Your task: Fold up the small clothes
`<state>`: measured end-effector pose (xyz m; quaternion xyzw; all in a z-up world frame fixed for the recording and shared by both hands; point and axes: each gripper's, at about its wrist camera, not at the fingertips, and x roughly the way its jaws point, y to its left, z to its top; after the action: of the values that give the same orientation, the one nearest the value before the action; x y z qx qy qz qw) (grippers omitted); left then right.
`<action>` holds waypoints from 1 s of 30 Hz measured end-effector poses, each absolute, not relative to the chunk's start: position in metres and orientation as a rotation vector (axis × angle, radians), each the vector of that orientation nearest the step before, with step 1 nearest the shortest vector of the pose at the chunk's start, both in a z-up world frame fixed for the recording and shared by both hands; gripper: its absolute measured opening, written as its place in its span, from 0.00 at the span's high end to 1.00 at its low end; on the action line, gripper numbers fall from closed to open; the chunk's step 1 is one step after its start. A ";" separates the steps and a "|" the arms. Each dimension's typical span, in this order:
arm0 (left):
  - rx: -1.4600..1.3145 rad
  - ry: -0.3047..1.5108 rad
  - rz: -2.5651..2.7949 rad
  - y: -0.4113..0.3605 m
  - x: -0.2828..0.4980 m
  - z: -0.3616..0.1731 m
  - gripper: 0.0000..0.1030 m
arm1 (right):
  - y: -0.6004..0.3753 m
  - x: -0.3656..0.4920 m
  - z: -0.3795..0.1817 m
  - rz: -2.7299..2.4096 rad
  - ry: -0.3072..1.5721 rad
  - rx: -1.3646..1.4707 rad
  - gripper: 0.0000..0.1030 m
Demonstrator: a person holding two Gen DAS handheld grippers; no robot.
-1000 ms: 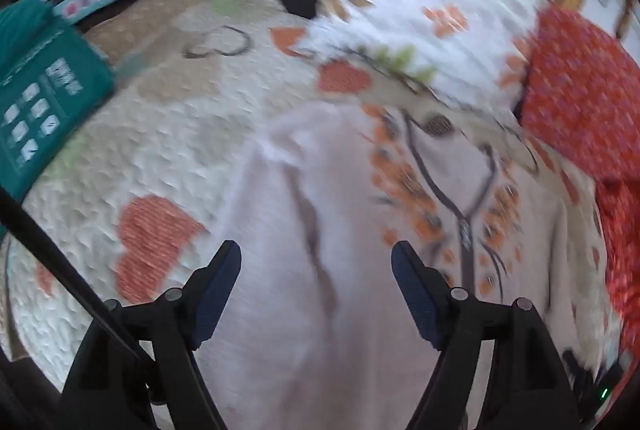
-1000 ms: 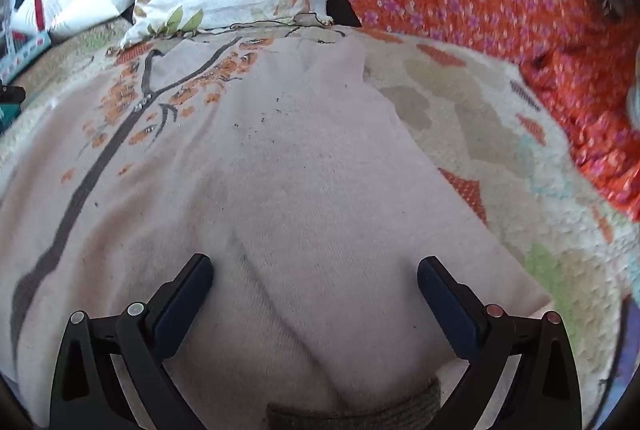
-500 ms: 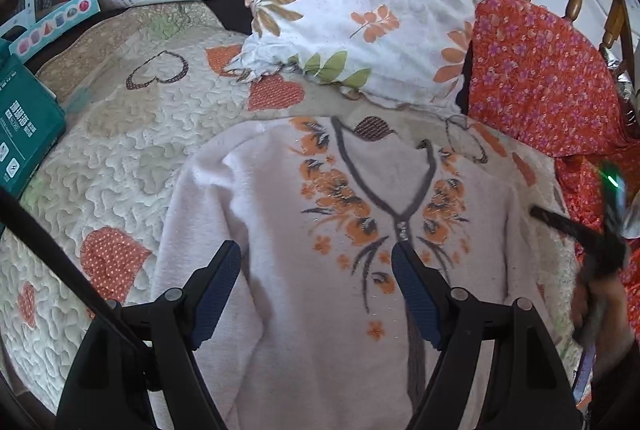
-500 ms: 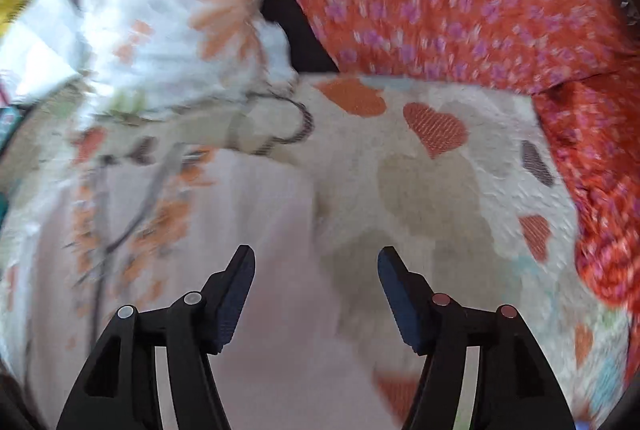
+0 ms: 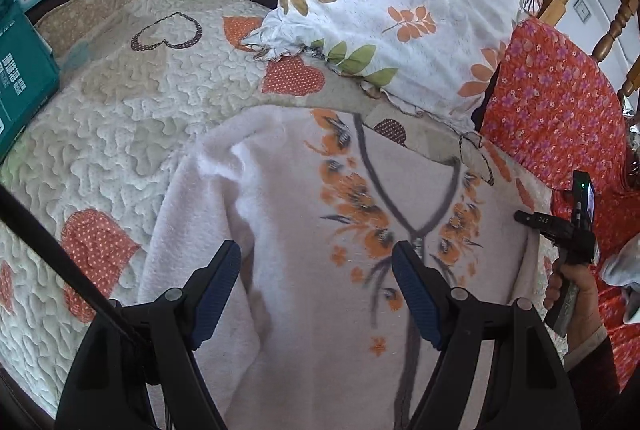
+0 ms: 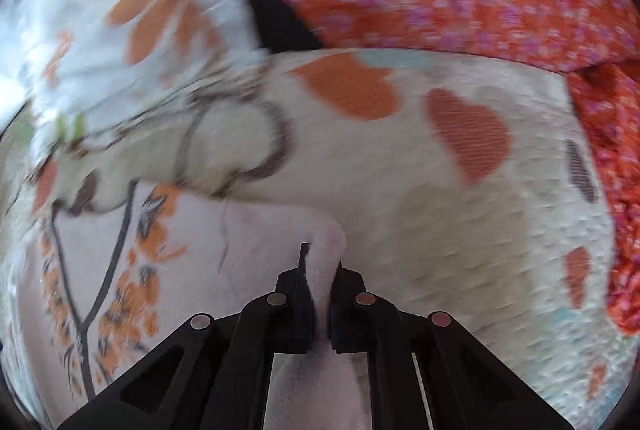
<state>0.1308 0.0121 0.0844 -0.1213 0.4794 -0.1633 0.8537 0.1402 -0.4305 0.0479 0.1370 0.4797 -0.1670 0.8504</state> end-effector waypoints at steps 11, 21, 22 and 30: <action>-0.224 0.999 -0.347 0.001 0.133 0.088 0.26 | -0.438 0.146 0.048 -0.463 1.051 0.197 0.80; -0.221 0.959 -0.355 0.030 0.102 0.098 0.26 | -0.333 -0.044 0.071 -0.127 1.078 0.283 0.63; -0.224 0.959 -0.355 0.033 0.098 0.097 0.26 | -0.321 -0.065 0.063 -0.105 1.092 0.278 0.62; -0.249 0.971 -0.302 0.055 0.080 0.082 0.26 | -0.263 -0.133 0.012 -0.179 1.135 0.069 0.55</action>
<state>0.0801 0.0552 0.0821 -0.1191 0.4638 -0.1441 0.8660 -0.1329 -0.2629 0.0122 0.0326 0.5365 -0.0846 0.8390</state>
